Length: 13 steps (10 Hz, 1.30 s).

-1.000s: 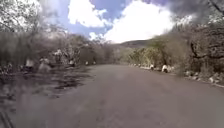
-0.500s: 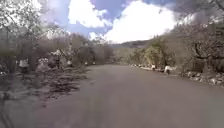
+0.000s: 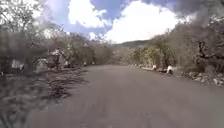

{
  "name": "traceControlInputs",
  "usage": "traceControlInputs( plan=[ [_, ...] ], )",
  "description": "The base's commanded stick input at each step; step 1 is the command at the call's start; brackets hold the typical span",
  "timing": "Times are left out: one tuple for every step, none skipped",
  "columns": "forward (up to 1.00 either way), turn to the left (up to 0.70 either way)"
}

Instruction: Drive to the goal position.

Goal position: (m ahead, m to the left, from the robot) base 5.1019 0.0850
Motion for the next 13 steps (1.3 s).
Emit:
traceControlInputs(
  plan=[
    [0.7, 0.0],
    [0.7, 0.0],
    [0.7, 0.0],
    [0.7, 0.0],
    [0.7, 0.0],
    [0.7, 0.0],
    [0.7, 0.0],
    [0.7, 0.0],
    [0.7, -0.01],
    [0.7, -0.27],
    [0.7, -0.15],
    [0.7, -0.04],
    [0.7, 0.0]
  ],
)
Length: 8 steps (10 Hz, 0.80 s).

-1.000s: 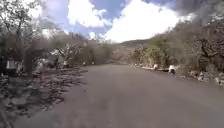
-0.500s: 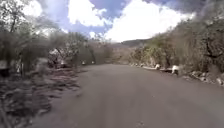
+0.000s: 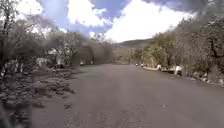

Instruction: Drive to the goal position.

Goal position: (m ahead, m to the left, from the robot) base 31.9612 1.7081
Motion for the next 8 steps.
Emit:
traceControlInputs(
  plan=[
    [0.7, 0.0],
    [0.7, 0.0],
    [0.7, 0.0],
    [0.7, 0.0],
    [0.7, 0.0],
    [0.7, 0.0],
    [0.7, 0.0],
    [0.7, 0.0]
  ],
)
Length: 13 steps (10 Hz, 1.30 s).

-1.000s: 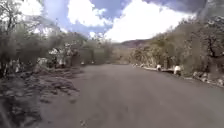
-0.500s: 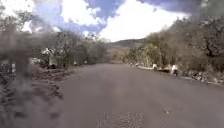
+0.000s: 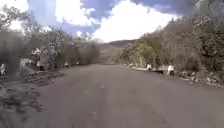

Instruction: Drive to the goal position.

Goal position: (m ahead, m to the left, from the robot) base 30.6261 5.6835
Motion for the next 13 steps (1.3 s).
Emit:
traceControlInputs(
  plan=[
    [0.7, 0.0],
    [0.7, 0.0],
    [0.7, 0.0],
    [0.7, 0.0],
    [0.7, 0.0],
    [0.7, 0.02],
    [0.7, 0.02],
    [0.7, 0.02],
    [0.7, 0.01],
    [0.7, 0.0],
    [0.7, 0.0],
    [0.7, 0.01],
    [0.7, 0.0]
  ],
)
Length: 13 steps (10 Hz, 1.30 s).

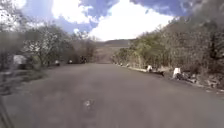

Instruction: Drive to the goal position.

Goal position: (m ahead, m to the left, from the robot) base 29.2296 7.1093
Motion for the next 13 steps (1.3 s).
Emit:
traceControlInputs(
  plan=[
    [0.7, 0.01],
    [0.7, 0.02],
    [0.7, 0.02],
    [0.7, 0.02],
    [0.7, 0.02],
    [0.7, 0.01],
    [0.7, 0.0],
    [0.7, 0.01],
    [0.7, 0.02],
    [0.7, 0.0],
    [0.7, 0.0],
    [0.7, 0.02],
    [0.7, 0.02]
  ],
)
